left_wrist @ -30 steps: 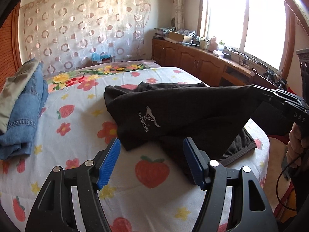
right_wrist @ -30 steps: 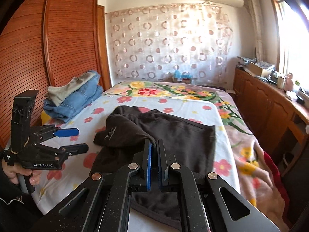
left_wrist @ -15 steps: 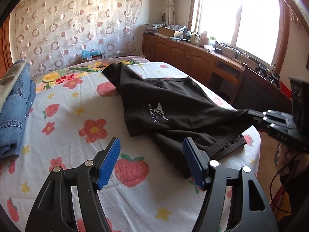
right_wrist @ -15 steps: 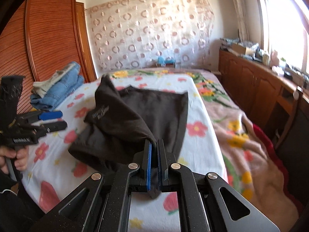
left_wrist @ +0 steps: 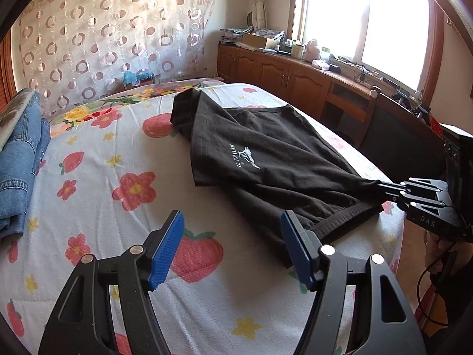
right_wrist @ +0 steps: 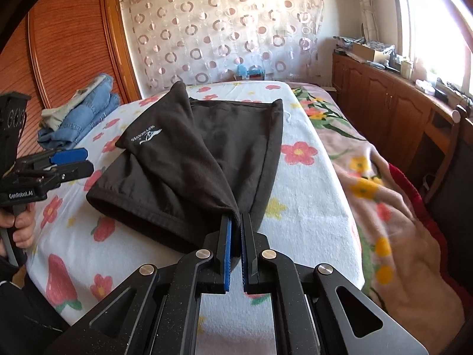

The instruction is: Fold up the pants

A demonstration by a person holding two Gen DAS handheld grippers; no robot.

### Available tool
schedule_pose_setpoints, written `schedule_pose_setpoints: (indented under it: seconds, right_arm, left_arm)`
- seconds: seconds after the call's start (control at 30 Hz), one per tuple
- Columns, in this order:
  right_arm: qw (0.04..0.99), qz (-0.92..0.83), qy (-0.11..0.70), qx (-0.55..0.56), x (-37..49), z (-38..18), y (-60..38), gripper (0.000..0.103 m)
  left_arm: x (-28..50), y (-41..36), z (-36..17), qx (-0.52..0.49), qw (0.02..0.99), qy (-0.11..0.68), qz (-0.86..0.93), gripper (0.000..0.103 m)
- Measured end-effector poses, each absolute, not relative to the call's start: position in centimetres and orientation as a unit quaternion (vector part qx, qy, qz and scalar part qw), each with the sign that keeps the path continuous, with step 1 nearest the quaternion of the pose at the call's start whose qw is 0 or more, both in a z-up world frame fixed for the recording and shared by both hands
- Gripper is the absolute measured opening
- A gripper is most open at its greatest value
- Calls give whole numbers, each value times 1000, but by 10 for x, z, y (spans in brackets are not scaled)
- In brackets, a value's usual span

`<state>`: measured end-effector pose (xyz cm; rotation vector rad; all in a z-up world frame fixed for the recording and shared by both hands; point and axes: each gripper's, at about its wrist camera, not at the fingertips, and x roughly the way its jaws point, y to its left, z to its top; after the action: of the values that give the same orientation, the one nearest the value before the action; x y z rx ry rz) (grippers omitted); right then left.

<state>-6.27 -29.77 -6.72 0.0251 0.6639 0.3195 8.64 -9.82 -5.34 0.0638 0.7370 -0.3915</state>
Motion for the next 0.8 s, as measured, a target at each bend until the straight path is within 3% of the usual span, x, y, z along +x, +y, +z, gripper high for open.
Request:
schedule_pose_setpoints:
  seconds: [0.2, 0.43, 0.57, 0.8]
  right_arm:
    - [930, 155, 332, 29, -61, -75, -302, 5]
    - [937, 148, 314, 33, -71, -64, -309, 23]
    - [940, 159, 300, 24, -69, -56, -305, 42]
    - [938, 205, 279, 3, -43, -39, -269, 44]
  left_arm:
    - [85, -94, -49, 29, 920, 347, -183, 69]
    - [87, -79, -40, 24, 928, 334, -165, 69]
    - [88, -70, -35, 18, 931, 328, -157, 69]
    - [90, -53, -22, 18, 940, 311, -139, 69]
